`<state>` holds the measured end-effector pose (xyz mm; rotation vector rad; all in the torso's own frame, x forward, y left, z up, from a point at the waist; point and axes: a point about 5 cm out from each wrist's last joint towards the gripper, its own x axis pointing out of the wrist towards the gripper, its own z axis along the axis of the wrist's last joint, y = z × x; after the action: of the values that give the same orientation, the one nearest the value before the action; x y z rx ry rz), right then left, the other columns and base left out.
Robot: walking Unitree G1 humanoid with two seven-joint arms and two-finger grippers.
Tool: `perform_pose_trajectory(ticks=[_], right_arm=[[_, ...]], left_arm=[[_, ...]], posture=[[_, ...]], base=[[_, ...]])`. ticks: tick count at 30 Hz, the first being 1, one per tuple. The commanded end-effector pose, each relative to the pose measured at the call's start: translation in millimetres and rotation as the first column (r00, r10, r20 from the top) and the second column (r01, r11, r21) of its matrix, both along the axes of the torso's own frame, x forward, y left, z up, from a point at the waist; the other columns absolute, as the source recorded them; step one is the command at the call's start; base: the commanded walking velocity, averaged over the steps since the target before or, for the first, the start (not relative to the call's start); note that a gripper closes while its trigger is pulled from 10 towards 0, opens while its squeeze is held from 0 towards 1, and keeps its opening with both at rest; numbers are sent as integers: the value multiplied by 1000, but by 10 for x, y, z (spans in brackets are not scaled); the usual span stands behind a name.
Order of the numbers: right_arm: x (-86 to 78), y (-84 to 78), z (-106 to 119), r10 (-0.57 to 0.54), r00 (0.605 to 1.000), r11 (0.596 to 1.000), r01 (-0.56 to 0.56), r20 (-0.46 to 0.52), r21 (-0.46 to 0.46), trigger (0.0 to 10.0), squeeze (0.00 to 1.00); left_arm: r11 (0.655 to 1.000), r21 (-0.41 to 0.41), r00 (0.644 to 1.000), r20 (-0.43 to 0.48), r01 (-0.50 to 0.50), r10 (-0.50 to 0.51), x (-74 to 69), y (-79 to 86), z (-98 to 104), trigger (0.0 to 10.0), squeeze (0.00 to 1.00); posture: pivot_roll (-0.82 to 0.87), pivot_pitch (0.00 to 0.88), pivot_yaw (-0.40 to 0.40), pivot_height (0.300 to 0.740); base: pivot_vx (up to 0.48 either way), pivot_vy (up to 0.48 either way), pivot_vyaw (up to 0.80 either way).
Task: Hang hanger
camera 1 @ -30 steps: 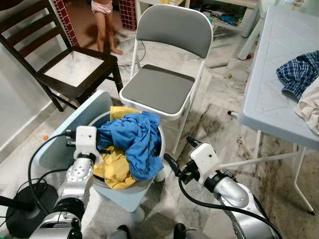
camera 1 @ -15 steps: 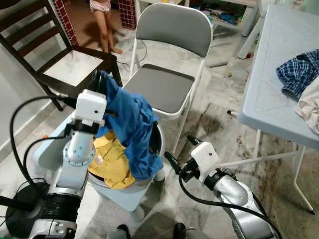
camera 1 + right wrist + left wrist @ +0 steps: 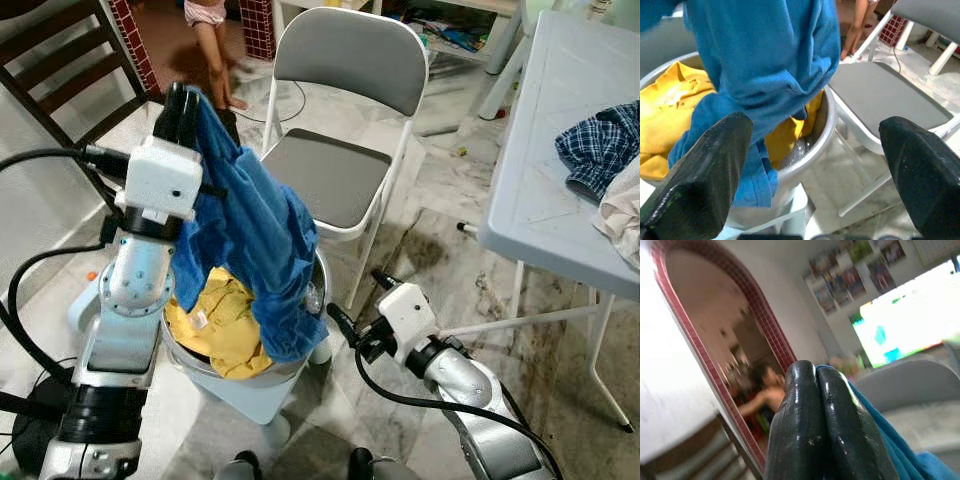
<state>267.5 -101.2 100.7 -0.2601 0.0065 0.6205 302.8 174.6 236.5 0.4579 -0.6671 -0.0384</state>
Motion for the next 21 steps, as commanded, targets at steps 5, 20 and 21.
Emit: perform_pose_trajectory(ticks=[5, 20, 21], right_arm=[[-12, -14, -42, 12, 1000, 1000, -12, -5, -14, 10000, 0], [-25, 9, -116, 31, 999, 999, -32, -18, -38, 10000, 0], [-29, 13, -126, 33, 999, 999, -34, -21, -40, 10000, 0]], left_arm=[[996, 57, 954, -287, -71, 85, -294, 306, -789, 0, 0], [976, 206, 820, -569, 67, 64, -999, 360, -1761, 0, 0], [969, 230, 794, -603, 88, 72, -1117, 383, -1902, 0, 0]], posture=[[172, 211, -15, 740], [187, 225, -20, 740], [188, 225, -19, 740]], base=[[0, 0, 0], [0, 0, 0], [0, 0, 0]])
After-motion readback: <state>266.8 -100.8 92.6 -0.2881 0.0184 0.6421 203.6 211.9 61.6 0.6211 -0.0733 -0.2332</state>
